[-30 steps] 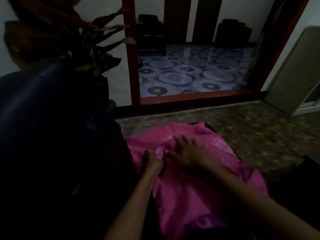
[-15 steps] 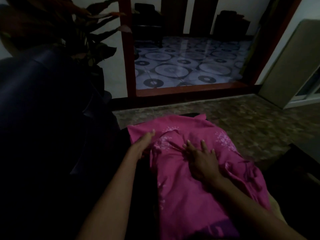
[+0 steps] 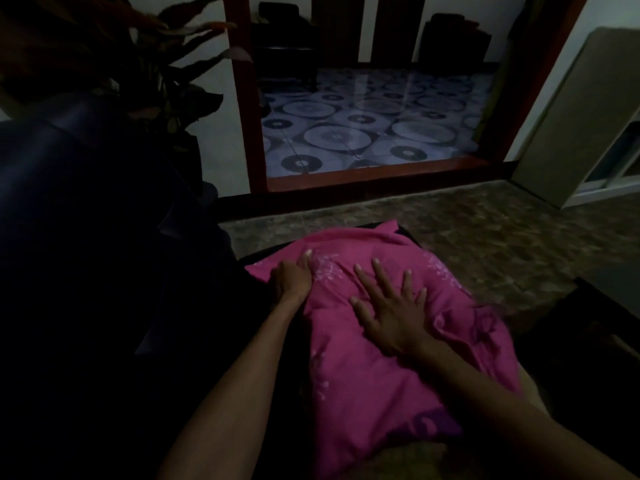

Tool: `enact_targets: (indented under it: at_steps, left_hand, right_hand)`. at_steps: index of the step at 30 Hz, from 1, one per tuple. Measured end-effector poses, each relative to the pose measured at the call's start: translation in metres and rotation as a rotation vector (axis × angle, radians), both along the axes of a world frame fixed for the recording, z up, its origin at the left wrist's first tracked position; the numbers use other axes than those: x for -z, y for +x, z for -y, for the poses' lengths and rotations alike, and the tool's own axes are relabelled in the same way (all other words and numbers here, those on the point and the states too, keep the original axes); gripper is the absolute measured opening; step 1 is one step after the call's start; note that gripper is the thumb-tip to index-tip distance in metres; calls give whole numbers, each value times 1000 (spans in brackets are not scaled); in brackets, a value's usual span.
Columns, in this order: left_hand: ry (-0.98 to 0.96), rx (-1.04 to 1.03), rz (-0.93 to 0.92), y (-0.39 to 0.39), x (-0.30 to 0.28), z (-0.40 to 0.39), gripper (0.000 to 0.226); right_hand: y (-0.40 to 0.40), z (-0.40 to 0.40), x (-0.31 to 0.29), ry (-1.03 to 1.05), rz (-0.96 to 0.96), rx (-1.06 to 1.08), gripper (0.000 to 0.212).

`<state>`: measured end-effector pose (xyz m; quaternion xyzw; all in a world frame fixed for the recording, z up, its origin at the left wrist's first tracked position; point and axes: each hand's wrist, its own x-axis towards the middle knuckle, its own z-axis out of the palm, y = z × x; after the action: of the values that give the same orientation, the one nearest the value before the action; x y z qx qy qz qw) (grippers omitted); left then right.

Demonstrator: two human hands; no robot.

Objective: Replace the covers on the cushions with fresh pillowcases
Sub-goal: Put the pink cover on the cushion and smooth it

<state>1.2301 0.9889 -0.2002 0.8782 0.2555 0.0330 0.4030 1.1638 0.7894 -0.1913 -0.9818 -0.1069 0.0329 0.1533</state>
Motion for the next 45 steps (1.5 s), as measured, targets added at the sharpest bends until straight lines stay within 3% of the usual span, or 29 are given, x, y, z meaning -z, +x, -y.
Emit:
enact_targets:
  at_steps: [2, 5, 8, 10, 14, 18, 21, 24, 29, 33, 36, 38, 40, 45]
  left_hand:
    - [0, -7, 47, -3, 8, -3, 60]
    - [-61, 26, 122, -8, -2, -5, 36]
    - [-189, 79, 48, -19, -5, 2, 55]
    - [-221, 120, 65, -25, 0, 7, 56]
    - [-162, 75, 152, -18, 19, 9, 28]
    - [-9, 9, 141, -8, 30, 9, 26]
    - [-11, -68, 198, 1, 21, 5, 20]
    - [-79, -100, 250, 10, 21, 2, 22]
    - [-31, -75, 356, 8, 28, -2, 36]
    - [-89, -127, 438, -27, 6, 34, 48]
    - [68, 59, 331, -52, 26, 66, 63]
    - [133, 153, 151, -52, 36, 65, 62]
    - [114, 223, 15, -56, 31, 61, 61]
    - [55, 221, -71, -77, 21, 77, 66]
  right_hand:
    - [3, -9, 4, -17, -22, 10, 78]
    - [15, -19, -8, -111, -95, -13, 68]
    - [31, -28, -27, -124, -65, -54, 67]
    - [50, -34, -35, -94, -7, -93, 65]
    - [67, -41, -16, -129, -53, -143, 61]
    - [58, -42, 6, -183, 48, -139, 63]
    - [52, -38, 6, -210, 88, -126, 69]
    - [41, -34, 16, -153, 147, -122, 73]
    - [27, -28, 8, -163, 34, -103, 96]
    - [20, -14, 2, -167, -9, 35, 94]
    - [9, -4, 10, -198, 37, 112, 93]
    - [7, -4, 15, -178, 55, 123, 92]
    - [7, -6, 15, -158, 42, 121, 93]
    - [3, 1, 7, -173, 3, 63, 87]
